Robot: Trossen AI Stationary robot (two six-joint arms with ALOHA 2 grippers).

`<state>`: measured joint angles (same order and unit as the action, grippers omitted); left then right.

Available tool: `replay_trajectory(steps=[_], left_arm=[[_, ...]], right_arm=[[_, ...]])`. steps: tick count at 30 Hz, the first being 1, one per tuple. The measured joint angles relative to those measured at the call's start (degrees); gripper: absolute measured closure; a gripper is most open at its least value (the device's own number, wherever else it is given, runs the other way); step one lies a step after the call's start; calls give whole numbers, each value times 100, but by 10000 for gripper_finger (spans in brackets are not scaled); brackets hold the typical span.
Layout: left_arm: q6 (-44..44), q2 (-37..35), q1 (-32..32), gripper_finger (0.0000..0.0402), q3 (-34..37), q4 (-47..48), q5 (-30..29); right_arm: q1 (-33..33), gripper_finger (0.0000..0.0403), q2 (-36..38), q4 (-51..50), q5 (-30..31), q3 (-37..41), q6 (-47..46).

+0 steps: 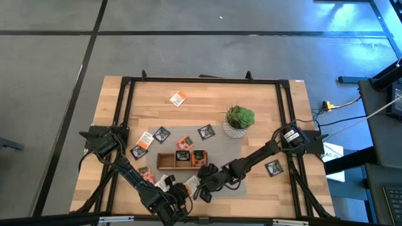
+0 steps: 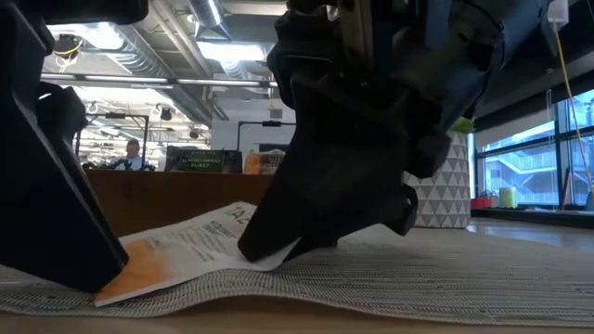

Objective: Pick & Place Tea
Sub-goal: Put the white tea bag into the left section of the wooden organizer

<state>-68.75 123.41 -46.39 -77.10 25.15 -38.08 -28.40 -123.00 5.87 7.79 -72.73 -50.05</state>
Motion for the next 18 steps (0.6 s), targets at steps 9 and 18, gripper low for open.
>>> replay_trajectory(steps=[9,18], left_arm=[[458,-510,-130,313,49,139,68],[1372,-1766,-213,313,19,241,-138]], right_arm=[[-4,395,262,-11,4,-11,516],[84,398,1185,-166,52,-17,2074]])
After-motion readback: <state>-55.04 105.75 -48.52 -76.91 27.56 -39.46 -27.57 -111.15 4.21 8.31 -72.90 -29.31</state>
